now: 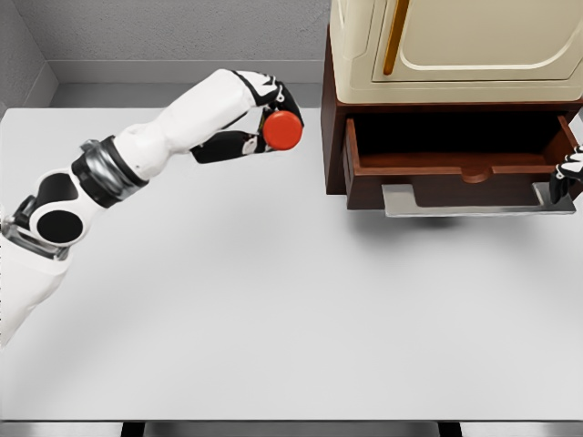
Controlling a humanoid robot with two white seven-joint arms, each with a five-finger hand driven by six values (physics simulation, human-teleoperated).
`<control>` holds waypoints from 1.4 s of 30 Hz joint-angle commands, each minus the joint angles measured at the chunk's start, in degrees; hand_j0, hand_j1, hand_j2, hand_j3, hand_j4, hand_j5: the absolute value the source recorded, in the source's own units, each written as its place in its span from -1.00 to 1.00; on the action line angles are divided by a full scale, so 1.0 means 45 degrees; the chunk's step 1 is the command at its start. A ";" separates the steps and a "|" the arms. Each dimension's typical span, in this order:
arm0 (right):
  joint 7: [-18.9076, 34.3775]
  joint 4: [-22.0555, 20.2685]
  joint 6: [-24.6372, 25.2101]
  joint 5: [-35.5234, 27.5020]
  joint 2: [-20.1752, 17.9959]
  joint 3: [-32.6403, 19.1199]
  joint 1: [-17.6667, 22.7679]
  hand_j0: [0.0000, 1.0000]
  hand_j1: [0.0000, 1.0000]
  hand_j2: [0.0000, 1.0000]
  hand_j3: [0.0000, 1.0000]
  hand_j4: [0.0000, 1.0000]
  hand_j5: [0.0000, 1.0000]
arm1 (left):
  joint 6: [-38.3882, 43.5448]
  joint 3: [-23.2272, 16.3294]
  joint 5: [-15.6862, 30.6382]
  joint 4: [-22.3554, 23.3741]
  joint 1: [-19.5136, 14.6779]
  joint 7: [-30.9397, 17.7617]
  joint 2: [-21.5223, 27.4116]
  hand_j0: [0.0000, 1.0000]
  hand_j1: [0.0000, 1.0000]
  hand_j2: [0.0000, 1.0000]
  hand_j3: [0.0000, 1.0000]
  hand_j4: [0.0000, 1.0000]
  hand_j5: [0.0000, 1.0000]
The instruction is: Put the switch into the drawer with left arm, and close the drawer with right arm
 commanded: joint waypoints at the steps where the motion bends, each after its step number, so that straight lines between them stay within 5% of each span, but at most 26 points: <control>1: -0.0007 0.0007 -0.0008 -0.0083 -0.0022 -0.0004 -0.0019 -0.62 -0.62 -0.62 -0.62 -0.62 -0.62 | 0.0395 -0.0240 -0.0240 0.0148 -0.0019 0.0005 -0.0335 -0.27 -0.27 -0.27 -0.27 -0.27 -0.27; 20: 0.0013 0.0143 -0.0008 -0.0064 -0.0022 -0.0004 -0.0019 -0.62 -0.62 -0.62 -0.62 -0.62 -0.62 | 0.1587 -0.1861 -0.4009 0.1007 -0.1406 -0.0014 -0.2737 -0.27 -0.27 -0.27 -0.27 -0.27 -0.27; 42: 0.0013 0.0221 -0.0008 -0.0064 -0.0003 -0.0004 0.0000 -0.59 -0.59 -0.59 -0.59 -0.59 -0.59 | 0.1469 -0.3346 -0.5474 0.4367 -0.3496 -0.0014 -0.4788 -0.26 -0.26 -0.26 -0.26 -0.26 -0.26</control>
